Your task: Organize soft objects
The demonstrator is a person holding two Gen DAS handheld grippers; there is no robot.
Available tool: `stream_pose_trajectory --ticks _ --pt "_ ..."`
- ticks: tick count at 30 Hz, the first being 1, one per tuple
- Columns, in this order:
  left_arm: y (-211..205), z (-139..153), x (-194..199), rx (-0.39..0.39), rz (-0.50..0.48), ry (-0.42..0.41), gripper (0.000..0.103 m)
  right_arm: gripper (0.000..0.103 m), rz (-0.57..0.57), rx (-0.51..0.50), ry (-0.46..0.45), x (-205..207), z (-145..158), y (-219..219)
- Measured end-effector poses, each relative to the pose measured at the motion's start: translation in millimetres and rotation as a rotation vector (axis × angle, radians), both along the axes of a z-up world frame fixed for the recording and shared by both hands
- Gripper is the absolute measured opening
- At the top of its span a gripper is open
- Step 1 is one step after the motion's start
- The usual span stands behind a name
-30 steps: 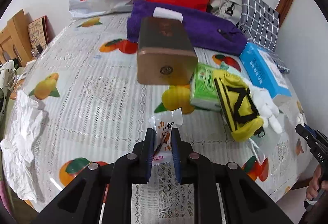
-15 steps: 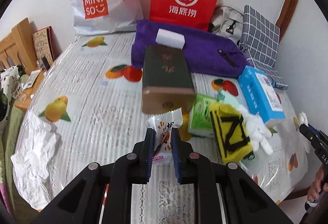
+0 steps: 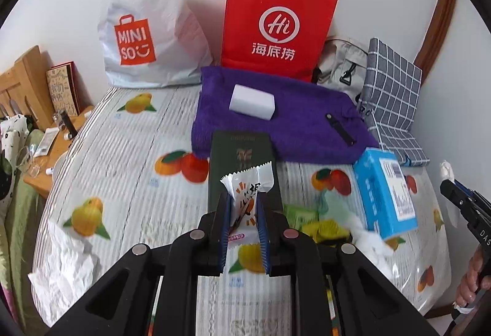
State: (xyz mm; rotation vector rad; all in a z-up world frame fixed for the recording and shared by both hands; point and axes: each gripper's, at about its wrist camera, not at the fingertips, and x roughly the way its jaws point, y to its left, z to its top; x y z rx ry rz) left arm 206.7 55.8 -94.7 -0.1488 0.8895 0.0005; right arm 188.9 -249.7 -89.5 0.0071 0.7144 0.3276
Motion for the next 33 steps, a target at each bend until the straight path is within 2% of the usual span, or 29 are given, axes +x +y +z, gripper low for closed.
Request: stream_pose_trajectory --ticks 13,21,28,33 --pt "4.4 7.3 74.3 -0.017 0.026 0.019 0.017 0.023 0.004 0.010 -0.008 80.8 21.2 17.2" --pt "4.6 5.4 118.2 0.001 0.041 0.040 0.017 0.023 0.020 0.025 0.000 128.5 21.5 23.7" --pt "7.5 0.6 152.5 -0.018 0.051 0.060 0.017 0.023 0.032 0.048 0.013 172.6 21.4 26.6" --pt "6.2 -13.2 165.7 -0.023 0.039 0.074 0.017 0.023 0.042 0.059 0.035 194.1 6.3 30.0"
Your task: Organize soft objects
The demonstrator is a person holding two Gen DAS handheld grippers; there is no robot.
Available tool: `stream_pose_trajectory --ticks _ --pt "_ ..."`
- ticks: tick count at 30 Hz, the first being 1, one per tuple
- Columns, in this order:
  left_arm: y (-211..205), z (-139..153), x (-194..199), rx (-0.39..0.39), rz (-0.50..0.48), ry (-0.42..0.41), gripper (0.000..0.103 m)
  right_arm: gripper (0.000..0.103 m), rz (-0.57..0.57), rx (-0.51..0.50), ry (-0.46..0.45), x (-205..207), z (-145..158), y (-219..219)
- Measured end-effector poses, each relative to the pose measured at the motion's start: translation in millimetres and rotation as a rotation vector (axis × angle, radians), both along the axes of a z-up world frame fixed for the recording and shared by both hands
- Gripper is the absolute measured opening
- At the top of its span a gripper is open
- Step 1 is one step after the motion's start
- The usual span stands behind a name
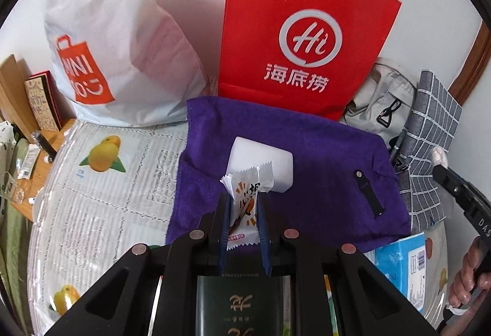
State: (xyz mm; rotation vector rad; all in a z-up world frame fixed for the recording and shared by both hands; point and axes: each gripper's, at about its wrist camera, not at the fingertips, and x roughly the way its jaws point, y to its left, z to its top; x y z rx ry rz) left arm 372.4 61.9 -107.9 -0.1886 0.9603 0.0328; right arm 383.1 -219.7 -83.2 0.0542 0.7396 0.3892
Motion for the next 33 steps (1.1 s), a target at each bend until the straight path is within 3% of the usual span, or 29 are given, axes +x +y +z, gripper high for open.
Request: stream_pose_trajectory --ticks 9,18,28,29,31,33 --pt "7.0 -34.8 20.3 -0.038 0.014 0.051 0.017 0.023 0.090 -0.020 0.139 26.7 -55.3 13.5" --pt "9.8 -55.8 26.1 -0.090 0.015 0.074 0.017 0.023 0.145 -0.087 0.232 41.8 -91.9 26.5" --pt "6.6 -60.0 27.0 -0.098 0.001 0.072 0.021 0.025 0.143 -0.096 0.264 47.9 -99.9 27.7" --pt "7.1 -59.2 27.2 -0.105 0.002 0.069 0.029 0.031 0.146 -0.095 0.262 48.1 -99.8 28.7" --pt "7.8 -57.1 26.7 -0.115 0.001 0.052 0.033 0.044 0.150 -0.092 0.260 47.6 -98.7 28.8" --pt "7.6 -55.7 27.1 -0.117 0.005 0.045 0.043 0.051 0.146 -0.092 0.246 46.9 -95.9 27.9"
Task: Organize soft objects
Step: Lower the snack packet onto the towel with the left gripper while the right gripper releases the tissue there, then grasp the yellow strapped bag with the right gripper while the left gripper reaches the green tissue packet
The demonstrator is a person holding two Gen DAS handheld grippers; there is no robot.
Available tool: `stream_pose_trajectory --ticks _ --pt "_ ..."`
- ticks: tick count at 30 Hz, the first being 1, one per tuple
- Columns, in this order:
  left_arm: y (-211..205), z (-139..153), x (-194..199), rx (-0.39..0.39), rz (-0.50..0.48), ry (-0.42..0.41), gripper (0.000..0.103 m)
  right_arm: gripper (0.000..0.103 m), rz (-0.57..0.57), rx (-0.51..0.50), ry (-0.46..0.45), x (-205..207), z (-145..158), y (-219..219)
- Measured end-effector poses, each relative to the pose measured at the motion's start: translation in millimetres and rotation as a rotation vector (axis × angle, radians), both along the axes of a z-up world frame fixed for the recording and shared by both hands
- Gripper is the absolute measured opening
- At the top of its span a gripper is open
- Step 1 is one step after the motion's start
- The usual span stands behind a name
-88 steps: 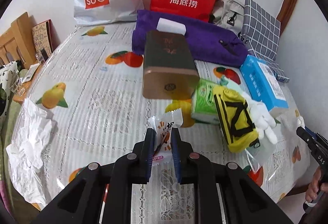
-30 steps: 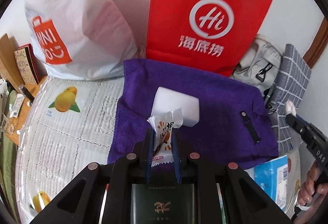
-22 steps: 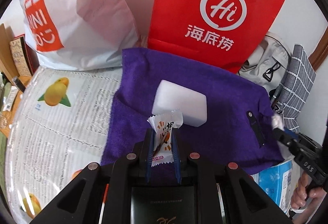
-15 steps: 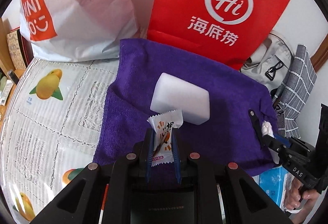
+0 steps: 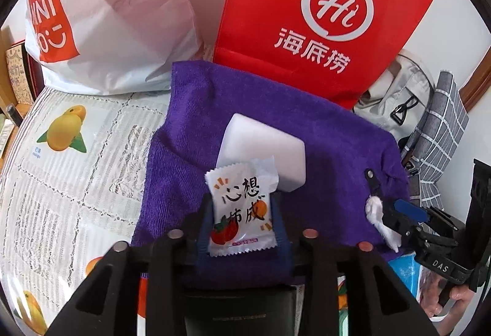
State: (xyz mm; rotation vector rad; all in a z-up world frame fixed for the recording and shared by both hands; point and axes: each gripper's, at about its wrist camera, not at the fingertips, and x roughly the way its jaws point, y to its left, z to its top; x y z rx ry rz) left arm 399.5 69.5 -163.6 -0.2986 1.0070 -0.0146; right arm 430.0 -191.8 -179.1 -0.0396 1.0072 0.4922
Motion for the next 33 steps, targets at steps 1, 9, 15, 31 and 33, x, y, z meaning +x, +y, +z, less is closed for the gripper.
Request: stream_pose_trajectory --ticks 1,9,15,31,33 --pt "-0.3 0.2 0.4 0.001 0.000 0.003 0.047 0.056 -0.004 -0.001 -0.006 -0.4 1.7 -0.4" --pt "-2.7 3.1 -0.5 0.034 0.013 0.020 0.067 0.061 -0.018 0.003 -0.056 -9.1 20.1 -7.4" --pt "1.1 15.2 -15.9 0.030 0.022 0.011 0.067 0.061 -0.050 0.011 -0.108 -27.6 37.6 -15.4" --pt "-4.2 50.3 -110.2 0.043 -0.007 -0.035 0.067 0.060 -0.012 0.099 -0.122 -161.5 47.7 -7.4" --pt "-3.8 51.2 -123.4 0.048 -0.013 -0.039 0.067 0.060 0.004 0.113 -0.097 -178.2 42.0 -2.9"
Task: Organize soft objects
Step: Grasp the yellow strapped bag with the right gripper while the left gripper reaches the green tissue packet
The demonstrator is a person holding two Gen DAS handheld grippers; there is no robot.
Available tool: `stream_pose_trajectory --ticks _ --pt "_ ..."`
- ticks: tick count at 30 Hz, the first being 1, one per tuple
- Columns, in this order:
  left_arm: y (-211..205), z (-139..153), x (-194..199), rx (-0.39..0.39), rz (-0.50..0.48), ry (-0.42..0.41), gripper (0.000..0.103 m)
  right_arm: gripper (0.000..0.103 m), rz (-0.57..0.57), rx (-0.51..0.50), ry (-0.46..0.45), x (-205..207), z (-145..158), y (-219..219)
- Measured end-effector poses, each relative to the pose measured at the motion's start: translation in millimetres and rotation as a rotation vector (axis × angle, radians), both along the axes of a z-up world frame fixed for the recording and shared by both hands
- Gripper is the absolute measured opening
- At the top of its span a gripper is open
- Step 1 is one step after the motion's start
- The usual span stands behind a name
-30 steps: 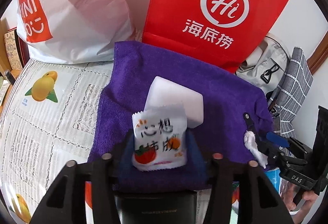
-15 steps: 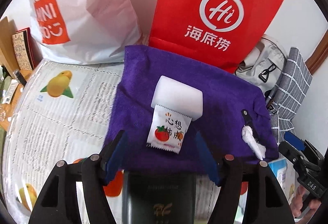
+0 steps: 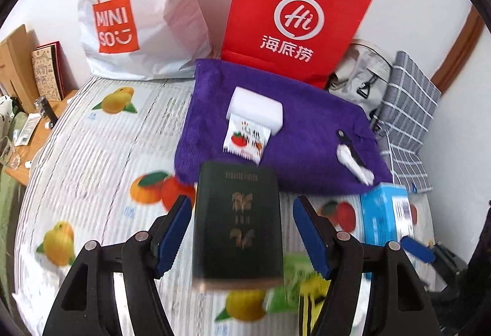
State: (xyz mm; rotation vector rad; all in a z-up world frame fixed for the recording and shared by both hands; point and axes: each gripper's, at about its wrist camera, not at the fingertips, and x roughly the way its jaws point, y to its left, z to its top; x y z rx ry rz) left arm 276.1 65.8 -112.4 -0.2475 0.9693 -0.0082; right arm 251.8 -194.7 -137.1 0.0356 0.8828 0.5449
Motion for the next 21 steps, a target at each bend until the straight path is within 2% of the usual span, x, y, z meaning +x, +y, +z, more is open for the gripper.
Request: stream_pose_trajectory --ticks 4,8,10,15,18,21 --pt "0.8 1.3 -26.8 0.004 -0.003 -0.017 0.067 0.061 0.028 0.019 0.053 -31.5 -12.5 13.0" --pt "3.3 -3.4 -46.3 -0.016 -0.005 -0.023 0.067 0.072 0.028 0.028 0.097 -54.1 -26.1 26.0" --pt "4.5 -8.0 -54.9 -0.027 -0.010 -0.022 0.067 0.073 0.015 0.010 0.113 -62.6 -32.6 33.0" --pt "4.6 -19.1 -73.7 -0.039 -0.050 -0.016 0.067 0.074 -0.026 -0.063 0.116 -71.2 -40.4 49.0" --pt "8.6 -26.1 -82.9 -0.037 -0.055 -0.011 0.067 0.081 -0.050 -0.070 0.121 -67.2 -44.4 56.5" --pt "14.9 -32.3 -88.8 -0.037 -0.052 -0.001 0.067 0.082 -0.076 -0.107 0.138 -60.8 -52.9 67.5"
